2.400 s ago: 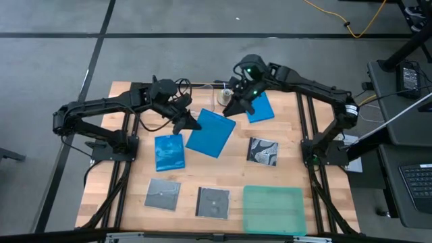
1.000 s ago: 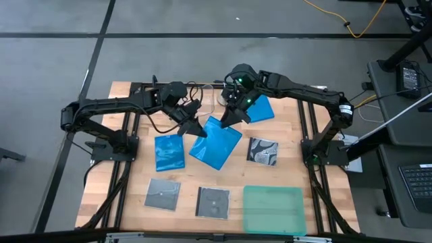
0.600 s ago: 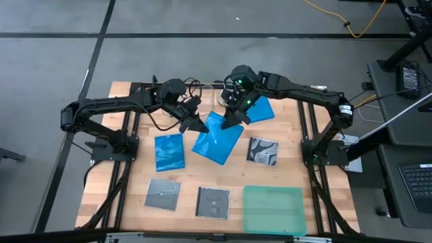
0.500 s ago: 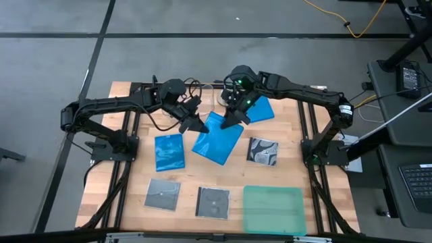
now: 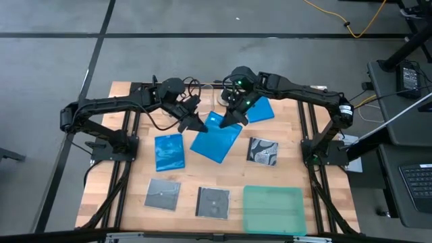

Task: Pick & place jewel cases by type
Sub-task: Put the bottom right blue cd case into the green bin

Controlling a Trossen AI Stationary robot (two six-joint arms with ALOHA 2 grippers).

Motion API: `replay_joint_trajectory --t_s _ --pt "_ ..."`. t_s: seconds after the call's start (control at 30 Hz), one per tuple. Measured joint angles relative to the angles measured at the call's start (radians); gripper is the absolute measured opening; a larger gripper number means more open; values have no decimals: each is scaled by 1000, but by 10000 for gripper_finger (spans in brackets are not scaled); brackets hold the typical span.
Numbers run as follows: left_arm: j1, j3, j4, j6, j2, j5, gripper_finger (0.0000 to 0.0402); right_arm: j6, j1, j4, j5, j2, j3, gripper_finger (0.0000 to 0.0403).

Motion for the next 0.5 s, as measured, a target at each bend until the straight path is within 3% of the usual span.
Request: replay_joint_trajectory --t_s 0.2,0.5 --pt "39 -1 -23 -8 -54 41 81 -10 -14 -43 30 -32 0 48" --pt "123 0 -53 -34 -178 62 94 -14 -38 -319 227 -142 -2 48"
